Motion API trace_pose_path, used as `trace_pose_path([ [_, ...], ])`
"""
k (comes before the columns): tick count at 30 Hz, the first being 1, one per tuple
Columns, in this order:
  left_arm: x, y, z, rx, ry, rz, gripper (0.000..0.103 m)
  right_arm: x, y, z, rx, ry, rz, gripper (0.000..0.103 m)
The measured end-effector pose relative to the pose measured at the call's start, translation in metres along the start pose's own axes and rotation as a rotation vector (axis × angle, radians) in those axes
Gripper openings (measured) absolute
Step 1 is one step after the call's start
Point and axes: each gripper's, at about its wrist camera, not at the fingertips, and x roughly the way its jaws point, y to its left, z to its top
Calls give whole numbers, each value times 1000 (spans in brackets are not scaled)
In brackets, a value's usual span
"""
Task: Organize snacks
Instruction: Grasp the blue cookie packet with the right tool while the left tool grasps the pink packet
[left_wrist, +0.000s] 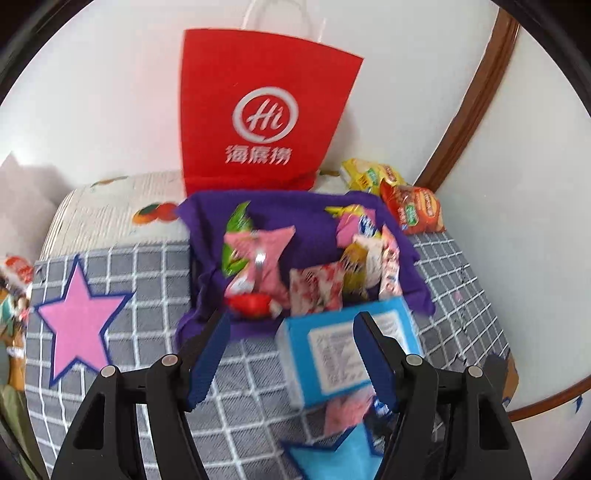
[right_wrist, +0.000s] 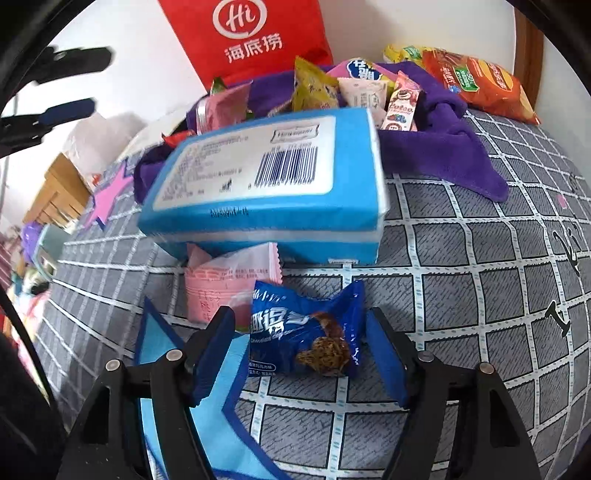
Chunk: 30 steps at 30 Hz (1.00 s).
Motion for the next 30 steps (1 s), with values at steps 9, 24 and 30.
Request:
trace_pose_path([
  [9,16,1,-53,-4,62,16,67,-13,-13,-14,-10,-38,-78,53],
  [24,71,-47,-119,22,162,-38,67,-36,-74,-30,88,-100,-178,54],
  [30,88,-63,-123,24,152,-2,67,-30,-73,-36,21,-146,-223,56],
])
